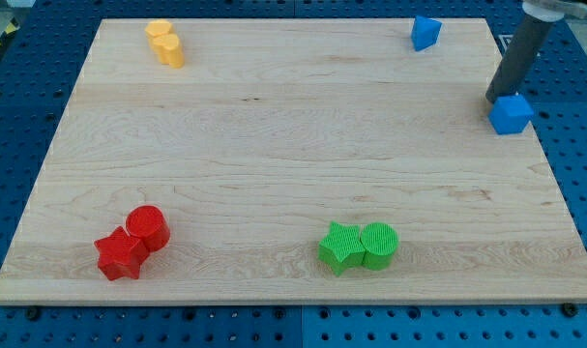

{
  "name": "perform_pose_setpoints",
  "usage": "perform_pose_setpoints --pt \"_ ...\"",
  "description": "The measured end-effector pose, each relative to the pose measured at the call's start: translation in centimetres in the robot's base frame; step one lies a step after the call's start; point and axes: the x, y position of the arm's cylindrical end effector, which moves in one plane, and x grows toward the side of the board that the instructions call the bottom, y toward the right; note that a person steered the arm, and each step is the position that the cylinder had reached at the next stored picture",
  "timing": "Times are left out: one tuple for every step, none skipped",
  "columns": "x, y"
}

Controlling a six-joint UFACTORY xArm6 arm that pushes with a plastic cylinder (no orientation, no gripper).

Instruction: Move the arm to the top of the blue triangle

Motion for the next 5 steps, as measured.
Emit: perform_pose_setpoints --pt "-0.5 -0.7" --pt "-4.4 -5.8" --pt "-9.7 -12.1" --pt "-15.8 -15.3" --pt "-18.2 -11.7"
